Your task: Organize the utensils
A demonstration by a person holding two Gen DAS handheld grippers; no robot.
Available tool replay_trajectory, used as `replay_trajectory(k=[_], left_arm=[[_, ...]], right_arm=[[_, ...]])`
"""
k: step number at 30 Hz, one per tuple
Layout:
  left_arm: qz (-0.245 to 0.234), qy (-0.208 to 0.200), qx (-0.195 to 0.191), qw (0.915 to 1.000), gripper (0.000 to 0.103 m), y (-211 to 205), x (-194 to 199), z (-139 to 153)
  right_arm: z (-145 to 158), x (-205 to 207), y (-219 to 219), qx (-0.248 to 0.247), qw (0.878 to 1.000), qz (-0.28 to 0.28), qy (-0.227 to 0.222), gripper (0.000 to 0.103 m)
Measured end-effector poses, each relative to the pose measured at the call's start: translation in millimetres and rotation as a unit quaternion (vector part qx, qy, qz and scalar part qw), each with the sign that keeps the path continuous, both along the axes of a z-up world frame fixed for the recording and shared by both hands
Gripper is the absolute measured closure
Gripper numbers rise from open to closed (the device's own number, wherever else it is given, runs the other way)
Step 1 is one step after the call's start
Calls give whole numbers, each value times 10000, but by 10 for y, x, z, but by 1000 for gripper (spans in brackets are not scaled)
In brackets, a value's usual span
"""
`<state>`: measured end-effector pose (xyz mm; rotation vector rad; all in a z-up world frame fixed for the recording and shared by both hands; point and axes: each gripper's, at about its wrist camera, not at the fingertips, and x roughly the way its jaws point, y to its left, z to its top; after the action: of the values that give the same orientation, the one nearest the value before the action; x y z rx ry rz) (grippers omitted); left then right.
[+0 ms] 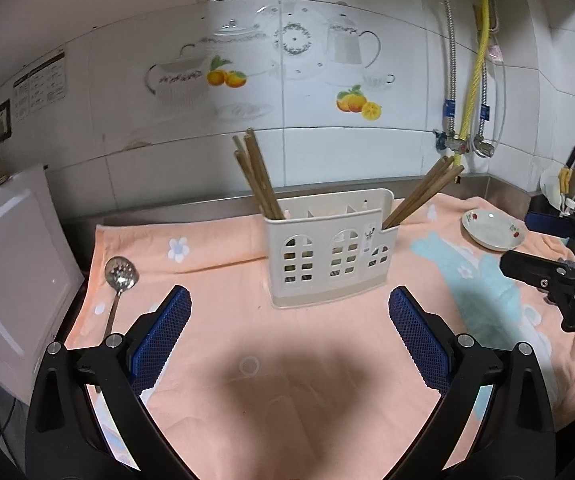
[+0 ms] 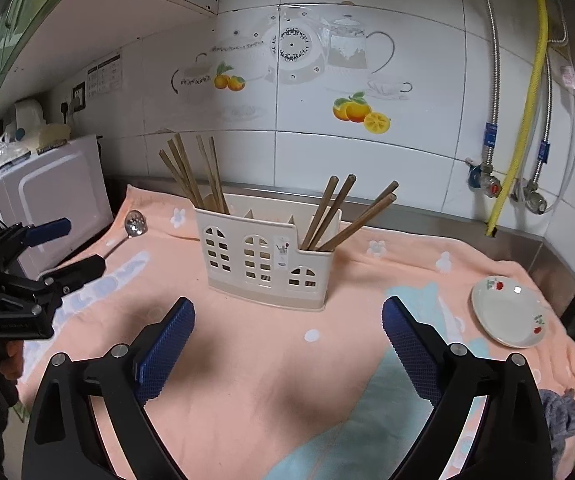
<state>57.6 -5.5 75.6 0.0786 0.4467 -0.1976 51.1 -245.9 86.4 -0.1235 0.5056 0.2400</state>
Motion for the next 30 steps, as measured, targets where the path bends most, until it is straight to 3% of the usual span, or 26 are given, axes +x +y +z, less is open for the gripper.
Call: replay_trajectory(k=[8,30], left_arm=[[176,77,-182,9996,5,131,-113,-64],[184,359,-203,9990,5,85,-197,-255]], right_arm=[[-98,-125,-31,62,9999,-115,51,10],[-255,-196,-65,61,9996,-199,176,9]])
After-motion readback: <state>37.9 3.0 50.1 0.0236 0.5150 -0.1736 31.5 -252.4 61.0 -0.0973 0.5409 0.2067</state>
